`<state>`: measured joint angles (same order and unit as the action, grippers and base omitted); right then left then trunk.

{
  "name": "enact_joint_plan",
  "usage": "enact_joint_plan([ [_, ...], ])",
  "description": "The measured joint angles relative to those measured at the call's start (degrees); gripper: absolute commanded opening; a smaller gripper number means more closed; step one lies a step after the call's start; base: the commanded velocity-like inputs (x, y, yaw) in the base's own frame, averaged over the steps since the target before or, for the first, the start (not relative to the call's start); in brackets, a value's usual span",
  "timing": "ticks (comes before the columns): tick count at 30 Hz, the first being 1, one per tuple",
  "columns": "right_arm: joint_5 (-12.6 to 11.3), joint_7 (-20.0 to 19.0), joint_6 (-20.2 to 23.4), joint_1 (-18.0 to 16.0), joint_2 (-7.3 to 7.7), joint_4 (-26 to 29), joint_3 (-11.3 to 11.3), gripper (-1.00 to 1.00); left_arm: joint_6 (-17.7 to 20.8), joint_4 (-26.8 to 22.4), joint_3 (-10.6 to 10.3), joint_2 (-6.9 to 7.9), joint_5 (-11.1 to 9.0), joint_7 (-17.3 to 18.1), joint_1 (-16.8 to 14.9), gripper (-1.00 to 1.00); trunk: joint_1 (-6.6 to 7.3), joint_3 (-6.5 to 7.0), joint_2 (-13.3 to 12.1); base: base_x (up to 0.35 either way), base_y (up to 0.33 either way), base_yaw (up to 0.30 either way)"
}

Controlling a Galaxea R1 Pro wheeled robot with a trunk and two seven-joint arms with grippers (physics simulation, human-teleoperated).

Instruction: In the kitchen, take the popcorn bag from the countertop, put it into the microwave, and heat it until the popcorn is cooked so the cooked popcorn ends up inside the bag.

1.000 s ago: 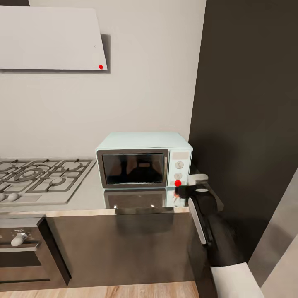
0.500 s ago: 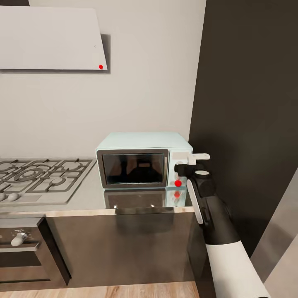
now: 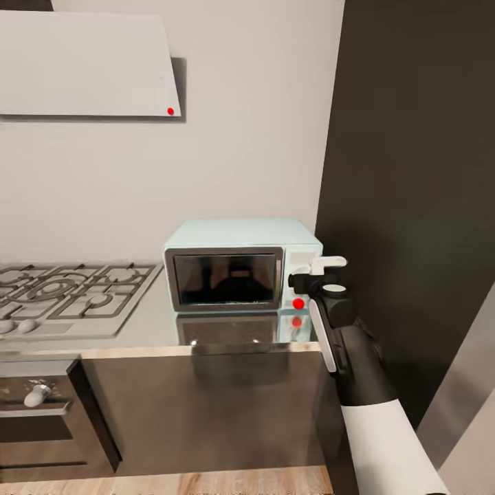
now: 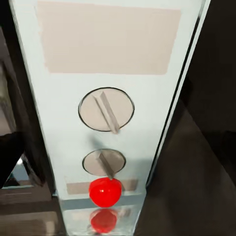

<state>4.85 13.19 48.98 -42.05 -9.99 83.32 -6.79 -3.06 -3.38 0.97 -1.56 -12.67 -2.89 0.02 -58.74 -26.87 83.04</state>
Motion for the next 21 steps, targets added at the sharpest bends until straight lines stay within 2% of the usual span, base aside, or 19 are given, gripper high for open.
enact_joint_plan([
  [14,-0.06,-0.12,-0.16,0.0,0.0,-0.14,-0.21,1.0,0.03,0.05,0.1,0.09,-0.02,0.02,0.0,1.0,0.01,0.0,0.0,-0.13,0.162,0.0],
  [21,0.04,-0.13,-0.19,0.0,-0.01,-0.16,-0.41,1.0,0.06,0.09,0.03,0.09,-0.01,0.04,0.0,1.0,0.01,0.0,0.0,-0.007,0.018,0.0],
])
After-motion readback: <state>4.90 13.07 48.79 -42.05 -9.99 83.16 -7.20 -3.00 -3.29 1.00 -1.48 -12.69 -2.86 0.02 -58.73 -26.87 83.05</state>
